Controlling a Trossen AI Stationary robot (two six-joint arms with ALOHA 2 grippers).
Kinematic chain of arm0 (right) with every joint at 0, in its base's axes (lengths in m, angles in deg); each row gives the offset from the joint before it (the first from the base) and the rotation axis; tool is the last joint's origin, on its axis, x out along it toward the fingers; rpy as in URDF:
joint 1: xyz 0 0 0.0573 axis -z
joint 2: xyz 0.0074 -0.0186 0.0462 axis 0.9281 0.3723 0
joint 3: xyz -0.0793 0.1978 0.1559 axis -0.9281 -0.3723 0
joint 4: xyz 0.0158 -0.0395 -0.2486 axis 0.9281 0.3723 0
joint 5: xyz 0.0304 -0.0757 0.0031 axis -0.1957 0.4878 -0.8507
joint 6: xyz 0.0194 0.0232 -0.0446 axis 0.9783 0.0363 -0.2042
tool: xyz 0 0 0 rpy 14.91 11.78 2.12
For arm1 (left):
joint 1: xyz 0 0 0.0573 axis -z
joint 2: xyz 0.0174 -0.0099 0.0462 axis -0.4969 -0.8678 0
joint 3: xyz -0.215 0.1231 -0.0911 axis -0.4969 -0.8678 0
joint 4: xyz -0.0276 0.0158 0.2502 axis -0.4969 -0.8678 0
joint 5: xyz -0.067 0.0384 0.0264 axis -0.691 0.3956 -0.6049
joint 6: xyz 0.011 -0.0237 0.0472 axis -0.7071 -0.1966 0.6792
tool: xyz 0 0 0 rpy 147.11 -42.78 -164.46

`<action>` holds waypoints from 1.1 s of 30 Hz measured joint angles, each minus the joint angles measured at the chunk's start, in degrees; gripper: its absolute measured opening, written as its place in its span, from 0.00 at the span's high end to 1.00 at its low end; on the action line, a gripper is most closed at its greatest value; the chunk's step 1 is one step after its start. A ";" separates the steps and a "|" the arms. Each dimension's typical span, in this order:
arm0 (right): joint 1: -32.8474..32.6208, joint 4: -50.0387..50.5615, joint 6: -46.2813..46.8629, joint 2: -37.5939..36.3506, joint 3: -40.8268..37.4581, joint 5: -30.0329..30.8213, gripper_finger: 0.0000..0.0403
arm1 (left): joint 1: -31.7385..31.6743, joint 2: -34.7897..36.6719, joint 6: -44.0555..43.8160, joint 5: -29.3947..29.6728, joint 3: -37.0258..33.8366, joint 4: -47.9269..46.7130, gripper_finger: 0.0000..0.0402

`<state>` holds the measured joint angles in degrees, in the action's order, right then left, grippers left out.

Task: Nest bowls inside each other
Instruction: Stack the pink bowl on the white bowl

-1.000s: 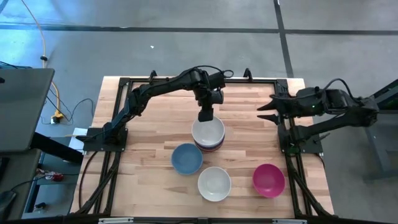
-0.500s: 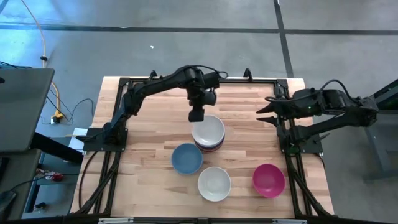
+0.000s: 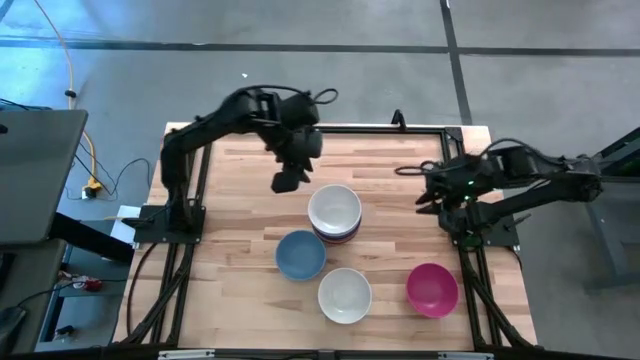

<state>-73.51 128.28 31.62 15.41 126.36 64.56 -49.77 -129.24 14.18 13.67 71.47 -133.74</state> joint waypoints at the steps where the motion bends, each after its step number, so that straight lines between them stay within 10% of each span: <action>1: 0.00 1.01 1.66 0.95 0.00 -1.12 0.73 | 0.24 1.04 0.00 0.03 0.00 0.00 0.64; 14: -3.87 7.30 10.52 11.62 0.00 -7.10 0.73 | 3.24 10.77 1.90 -0.07 0.00 0.16 0.64; 33: -25.34 16.64 28.19 18.48 0.00 6.26 0.73 | 7.79 15.98 4.62 -3.98 0.00 3.32 0.65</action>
<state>-98.85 144.93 59.81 33.88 126.36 70.82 -41.98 -113.26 18.80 9.70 71.47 -130.42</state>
